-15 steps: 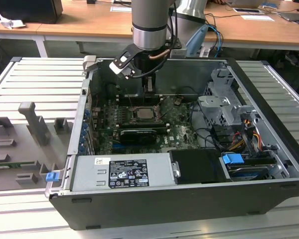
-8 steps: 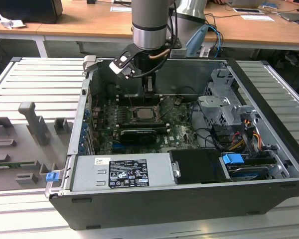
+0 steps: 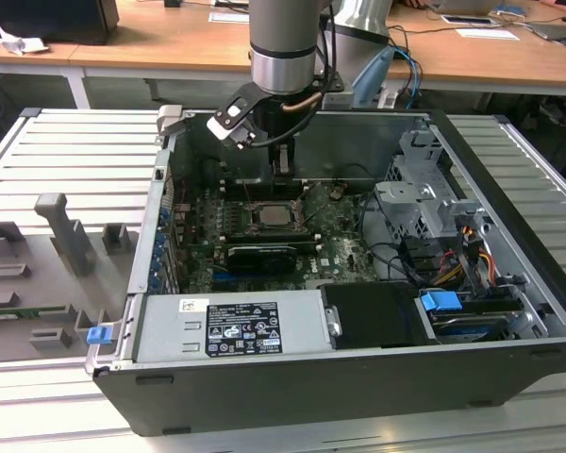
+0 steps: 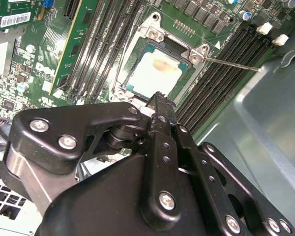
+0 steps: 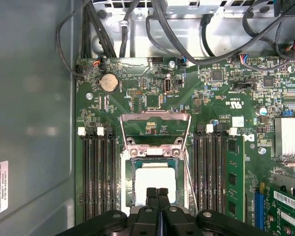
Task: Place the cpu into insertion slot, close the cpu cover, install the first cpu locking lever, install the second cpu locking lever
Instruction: 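Close the cpu cover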
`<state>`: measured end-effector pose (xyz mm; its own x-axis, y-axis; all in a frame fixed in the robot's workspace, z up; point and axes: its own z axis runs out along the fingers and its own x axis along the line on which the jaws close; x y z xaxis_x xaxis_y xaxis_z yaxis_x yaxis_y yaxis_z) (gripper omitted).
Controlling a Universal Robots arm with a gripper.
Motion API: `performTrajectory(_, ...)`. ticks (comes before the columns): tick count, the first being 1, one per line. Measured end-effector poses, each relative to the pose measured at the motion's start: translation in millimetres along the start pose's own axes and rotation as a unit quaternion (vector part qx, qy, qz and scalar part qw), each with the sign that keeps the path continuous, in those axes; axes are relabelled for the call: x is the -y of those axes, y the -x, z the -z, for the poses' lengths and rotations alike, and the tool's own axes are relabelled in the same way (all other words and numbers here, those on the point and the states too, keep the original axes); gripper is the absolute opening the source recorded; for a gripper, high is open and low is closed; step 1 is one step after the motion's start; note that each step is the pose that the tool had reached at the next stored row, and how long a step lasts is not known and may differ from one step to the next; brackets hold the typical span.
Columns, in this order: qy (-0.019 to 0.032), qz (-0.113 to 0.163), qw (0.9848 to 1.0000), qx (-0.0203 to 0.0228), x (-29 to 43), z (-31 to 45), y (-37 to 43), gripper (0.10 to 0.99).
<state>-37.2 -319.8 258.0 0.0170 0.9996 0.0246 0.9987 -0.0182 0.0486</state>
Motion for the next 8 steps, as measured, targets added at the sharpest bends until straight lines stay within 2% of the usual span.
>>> performTrajectory(8,0.0000,0.000,1.0000,0.0000,-0.5,10.3,-0.4,0.106)
